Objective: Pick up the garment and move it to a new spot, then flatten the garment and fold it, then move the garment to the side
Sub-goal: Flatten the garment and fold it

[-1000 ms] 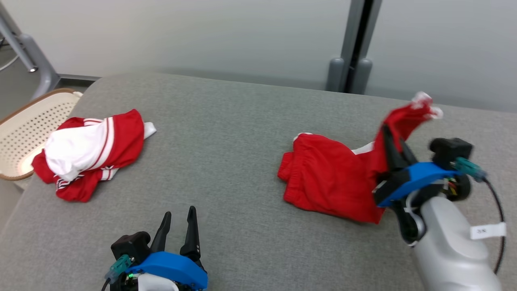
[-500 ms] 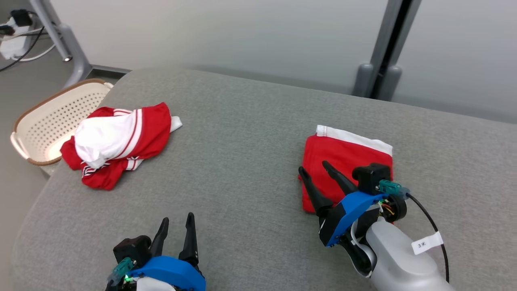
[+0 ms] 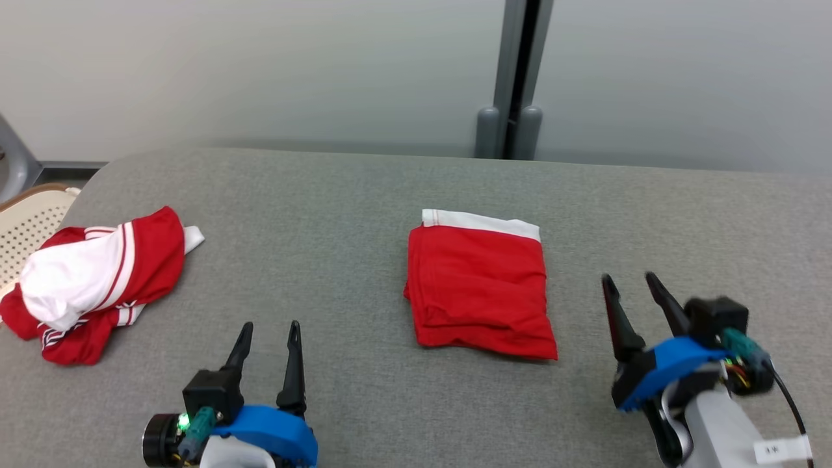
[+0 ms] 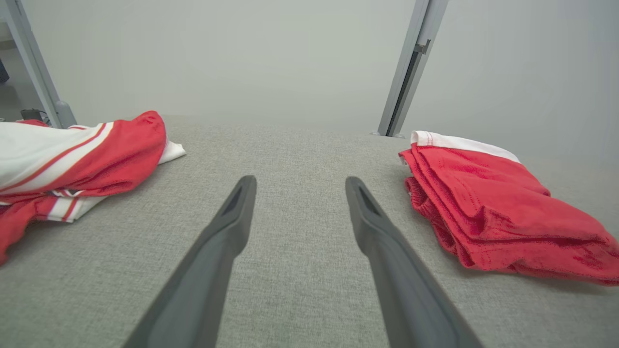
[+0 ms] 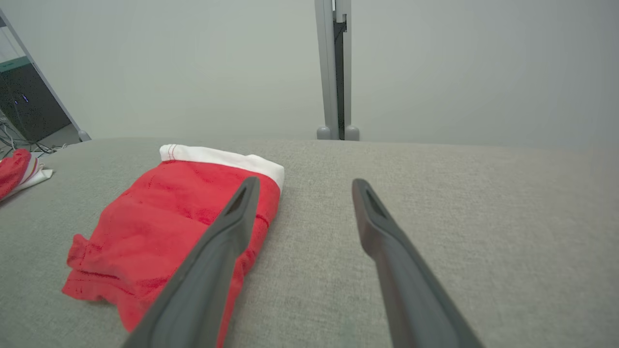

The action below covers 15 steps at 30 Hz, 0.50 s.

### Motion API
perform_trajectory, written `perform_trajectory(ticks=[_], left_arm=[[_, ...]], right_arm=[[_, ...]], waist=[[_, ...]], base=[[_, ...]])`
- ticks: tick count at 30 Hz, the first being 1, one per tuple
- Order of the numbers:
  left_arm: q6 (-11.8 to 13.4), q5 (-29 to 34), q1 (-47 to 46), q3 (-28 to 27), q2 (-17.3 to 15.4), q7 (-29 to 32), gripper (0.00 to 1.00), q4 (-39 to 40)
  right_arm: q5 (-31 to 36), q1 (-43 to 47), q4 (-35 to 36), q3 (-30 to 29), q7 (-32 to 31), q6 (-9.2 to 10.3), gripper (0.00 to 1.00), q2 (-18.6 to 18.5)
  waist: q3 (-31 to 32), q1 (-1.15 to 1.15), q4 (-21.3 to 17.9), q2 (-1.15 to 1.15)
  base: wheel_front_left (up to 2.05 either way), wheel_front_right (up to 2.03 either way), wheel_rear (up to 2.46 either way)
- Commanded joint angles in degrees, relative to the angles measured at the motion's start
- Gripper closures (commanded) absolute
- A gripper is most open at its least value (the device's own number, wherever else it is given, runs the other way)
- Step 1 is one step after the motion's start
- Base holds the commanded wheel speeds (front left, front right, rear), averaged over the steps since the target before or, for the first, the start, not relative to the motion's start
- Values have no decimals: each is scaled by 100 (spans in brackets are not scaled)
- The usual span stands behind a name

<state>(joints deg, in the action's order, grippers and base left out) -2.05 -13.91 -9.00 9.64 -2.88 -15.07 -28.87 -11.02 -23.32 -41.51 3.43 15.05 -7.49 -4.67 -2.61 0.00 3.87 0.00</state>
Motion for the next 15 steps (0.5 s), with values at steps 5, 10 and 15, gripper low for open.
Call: perform_trajectory(ticks=[5, 10, 15], left_arm=[[59, 464, 379, -55, -8, -15, 0, 182], [93, 470, 562, 105, -7, -15, 0, 313], [73, 450, 463, 199, -6, -15, 0, 354]], right_arm=[[437, 786, 246, -555, 15, 0, 0, 139], [498, 1084, 224, -639, 15, 0, 0, 175], [178, 842, 101, -396, 15, 0, 0, 178]], waist=[[123, 0, -219, 0], [86, 0, -251, 0], [-56, 0, -183, 0]], base=[[0, 0, 0], [0, 0, 0], [0, 0, 0]])
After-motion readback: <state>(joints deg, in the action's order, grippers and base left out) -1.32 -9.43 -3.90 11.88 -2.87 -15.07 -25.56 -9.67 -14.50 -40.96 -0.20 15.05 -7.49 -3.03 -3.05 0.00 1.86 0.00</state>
